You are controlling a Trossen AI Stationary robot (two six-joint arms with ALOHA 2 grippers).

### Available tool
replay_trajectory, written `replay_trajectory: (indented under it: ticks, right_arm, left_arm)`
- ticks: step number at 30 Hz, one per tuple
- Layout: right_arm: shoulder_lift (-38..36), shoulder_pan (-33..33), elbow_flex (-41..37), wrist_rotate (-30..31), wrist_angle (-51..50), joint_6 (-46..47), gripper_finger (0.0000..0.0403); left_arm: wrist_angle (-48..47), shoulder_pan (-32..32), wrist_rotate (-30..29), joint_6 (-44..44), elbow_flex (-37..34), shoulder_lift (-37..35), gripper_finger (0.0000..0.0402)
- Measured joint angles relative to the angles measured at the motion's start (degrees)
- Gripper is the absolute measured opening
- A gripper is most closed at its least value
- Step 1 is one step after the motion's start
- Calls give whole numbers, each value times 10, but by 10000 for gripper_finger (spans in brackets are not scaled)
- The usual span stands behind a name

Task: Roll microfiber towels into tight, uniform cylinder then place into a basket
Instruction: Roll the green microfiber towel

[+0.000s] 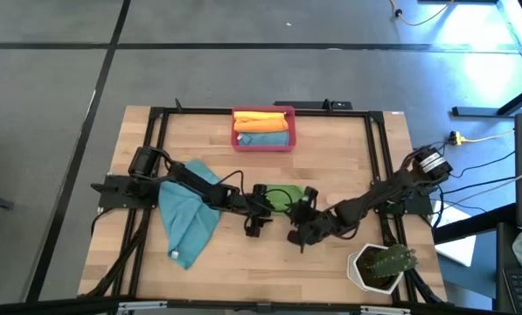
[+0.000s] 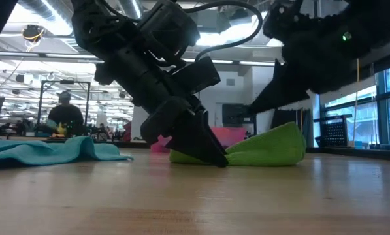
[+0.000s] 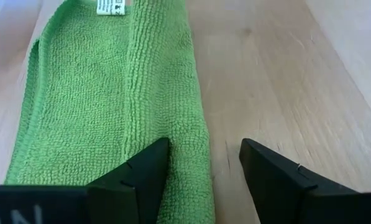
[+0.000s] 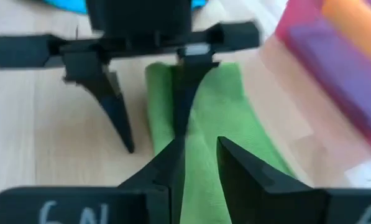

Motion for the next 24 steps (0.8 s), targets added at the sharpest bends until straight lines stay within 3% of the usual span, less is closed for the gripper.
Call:
replay_trajectory:
  ticks: [12,24]
  right_arm:
    - [38,-13,0,-48,2,15,94]
    - [61,-21,0,-51,10,20,94]
  left_arm:
    - [17,3,10,1,0,1,196]
    - [22,9,14,4,0,1,196]
